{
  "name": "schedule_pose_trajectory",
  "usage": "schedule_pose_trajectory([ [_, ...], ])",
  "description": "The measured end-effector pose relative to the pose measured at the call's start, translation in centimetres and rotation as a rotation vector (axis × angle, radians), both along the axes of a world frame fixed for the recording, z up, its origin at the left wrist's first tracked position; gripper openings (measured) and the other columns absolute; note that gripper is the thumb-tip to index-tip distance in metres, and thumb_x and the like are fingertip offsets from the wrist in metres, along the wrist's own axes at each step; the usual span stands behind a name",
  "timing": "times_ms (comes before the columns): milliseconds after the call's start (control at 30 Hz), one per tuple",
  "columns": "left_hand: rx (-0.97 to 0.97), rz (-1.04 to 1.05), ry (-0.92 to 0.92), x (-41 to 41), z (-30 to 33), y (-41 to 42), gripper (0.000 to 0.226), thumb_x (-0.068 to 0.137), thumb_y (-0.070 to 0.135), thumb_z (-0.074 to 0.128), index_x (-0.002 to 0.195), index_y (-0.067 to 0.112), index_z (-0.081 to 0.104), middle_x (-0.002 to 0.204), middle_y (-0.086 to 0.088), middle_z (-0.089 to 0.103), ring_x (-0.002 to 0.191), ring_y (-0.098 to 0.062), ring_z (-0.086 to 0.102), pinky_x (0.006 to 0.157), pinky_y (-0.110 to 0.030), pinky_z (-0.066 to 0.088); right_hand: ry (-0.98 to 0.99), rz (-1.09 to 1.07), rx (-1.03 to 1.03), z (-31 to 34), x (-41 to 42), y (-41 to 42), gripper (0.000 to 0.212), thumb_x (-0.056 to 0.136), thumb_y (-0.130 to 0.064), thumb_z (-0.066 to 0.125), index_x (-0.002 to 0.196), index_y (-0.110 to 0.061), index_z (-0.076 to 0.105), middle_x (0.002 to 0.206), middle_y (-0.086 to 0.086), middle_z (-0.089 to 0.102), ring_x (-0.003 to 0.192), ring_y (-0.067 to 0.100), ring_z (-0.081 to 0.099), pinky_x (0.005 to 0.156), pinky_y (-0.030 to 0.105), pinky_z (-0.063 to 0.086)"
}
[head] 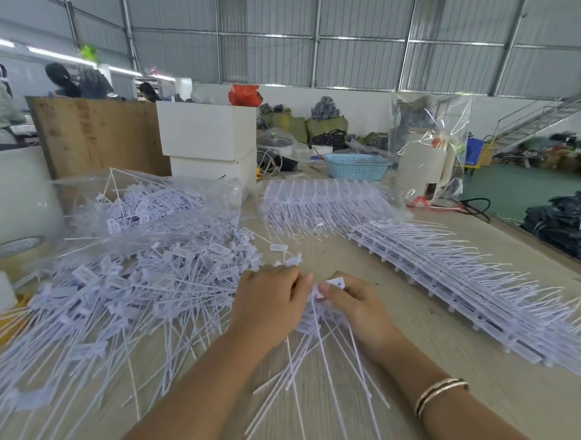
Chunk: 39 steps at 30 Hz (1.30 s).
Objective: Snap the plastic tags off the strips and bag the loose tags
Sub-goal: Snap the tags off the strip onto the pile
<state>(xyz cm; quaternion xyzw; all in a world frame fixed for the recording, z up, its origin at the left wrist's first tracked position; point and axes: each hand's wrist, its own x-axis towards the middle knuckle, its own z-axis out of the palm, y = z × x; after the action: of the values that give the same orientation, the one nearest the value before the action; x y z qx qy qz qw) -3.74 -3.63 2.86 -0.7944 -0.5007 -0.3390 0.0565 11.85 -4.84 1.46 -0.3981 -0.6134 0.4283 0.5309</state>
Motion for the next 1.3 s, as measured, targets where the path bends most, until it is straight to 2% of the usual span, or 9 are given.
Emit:
schedule_pose_trajectory([
  [200,-0.207,-0.147,-0.16,-0.2,-0.5,0.2,0.047,0.098,0.035,0.042,0.054,0.02,0.034,0.049,0.002,0.036,0.047,-0.014,0.036,0.05,-0.029,0.024,-0.046,0.087,-0.005,0.2,0.4,-0.2,0.017,0.091,-0.009,0.057,0.077,-0.008,0.067,0.075,0.004,0.068,0.073,0.016,0.064,0.07,0.024,0.049],
  [333,-0.322,-0.201,-0.341,0.2,-0.4,0.2,0.047,0.098,0.028,0.046,0.053,0.02,0.035,0.047,0.006,0.031,0.043,-0.006,0.031,0.046,-0.022,0.023,-0.053,0.053,0.041,0.1,0.4,-0.1,0.015,0.09,-0.009,0.059,0.083,0.002,0.064,0.078,0.014,0.061,0.074,0.024,0.056,0.074,0.035,0.044],
  [400,-0.39,-0.235,-0.466,0.3,-0.1,0.2,0.045,0.098,0.025,0.047,0.055,0.017,0.037,0.048,0.006,0.03,0.045,-0.007,0.03,0.05,-0.02,0.025,-0.017,0.036,0.071,0.1,0.2,0.1,0.015,0.09,-0.008,0.058,0.082,0.005,0.061,0.078,0.018,0.057,0.074,0.027,0.053,0.074,0.04,0.041],
  [567,-0.542,-0.291,-0.688,0.5,0.1,0.0,0.042,0.098,0.029,0.045,0.08,-0.007,0.058,0.067,-0.01,0.044,0.058,-0.013,0.04,0.057,-0.022,0.032,0.002,-0.002,0.131,0.5,-0.3,-0.4,0.028,0.093,-0.009,0.055,0.075,-0.026,0.069,0.079,0.002,0.07,0.078,0.021,0.066,0.075,0.035,0.052],
  [700,-0.615,-0.281,-0.801,0.8,0.1,-0.1,0.037,0.098,0.032,0.046,0.068,0.012,0.056,0.057,0.006,0.046,0.059,-0.013,0.044,0.066,-0.027,0.037,0.006,-0.038,0.2,0.4,-0.4,-0.3,0.017,0.093,-0.012,0.055,0.081,-0.015,0.067,0.084,0.018,0.067,0.081,0.034,0.063,0.079,0.048,0.05],
  [833,-0.699,-0.276,-0.965,1.4,0.2,-0.4,0.05,0.098,0.028,0.045,0.048,0.024,0.043,0.051,0.005,0.04,0.054,-0.014,0.038,0.064,-0.031,0.032,-0.022,-0.08,0.264,0.5,-0.6,-0.3,0.019,0.093,-0.005,0.054,0.079,-0.014,0.063,0.071,-0.01,0.066,0.07,0.003,0.061,0.068,0.015,0.046],
  [933,-0.701,-0.289,-1.002,1.7,0.4,-0.6,0.049,0.098,0.027,0.045,0.049,0.023,0.042,0.052,0.003,0.04,0.057,-0.016,0.038,0.066,-0.032,0.032,0.006,-0.073,0.258,0.6,-0.7,-0.3,0.022,0.093,-0.003,0.053,0.077,-0.015,0.062,0.068,-0.014,0.064,0.067,-0.002,0.059,0.066,0.01,0.044],
  [1167,-0.76,-0.422,-1.076,1.9,0.2,-1.1,0.037,0.1,0.023,0.041,0.071,0.003,0.053,0.061,-0.006,0.055,0.06,-0.014,0.054,0.062,-0.021,0.044,0.262,-0.004,0.171,0.4,-0.8,-0.4,0.021,0.088,-0.013,0.058,0.069,-0.003,0.059,0.072,0.024,0.06,0.068,0.028,0.061,0.069,0.034,0.05],
  [1300,-0.776,-0.45,-1.264,1.9,0.9,-0.5,0.05,0.101,0.015,0.037,0.052,0.011,0.047,0.044,0.0,0.039,0.045,-0.012,0.043,0.053,-0.024,0.039,0.512,-0.009,-0.005,0.8,0.2,0.0,0.016,0.081,-0.025,0.061,0.071,-0.013,0.066,0.073,0.006,0.067,0.075,0.017,0.065,0.076,0.031,0.042],
])
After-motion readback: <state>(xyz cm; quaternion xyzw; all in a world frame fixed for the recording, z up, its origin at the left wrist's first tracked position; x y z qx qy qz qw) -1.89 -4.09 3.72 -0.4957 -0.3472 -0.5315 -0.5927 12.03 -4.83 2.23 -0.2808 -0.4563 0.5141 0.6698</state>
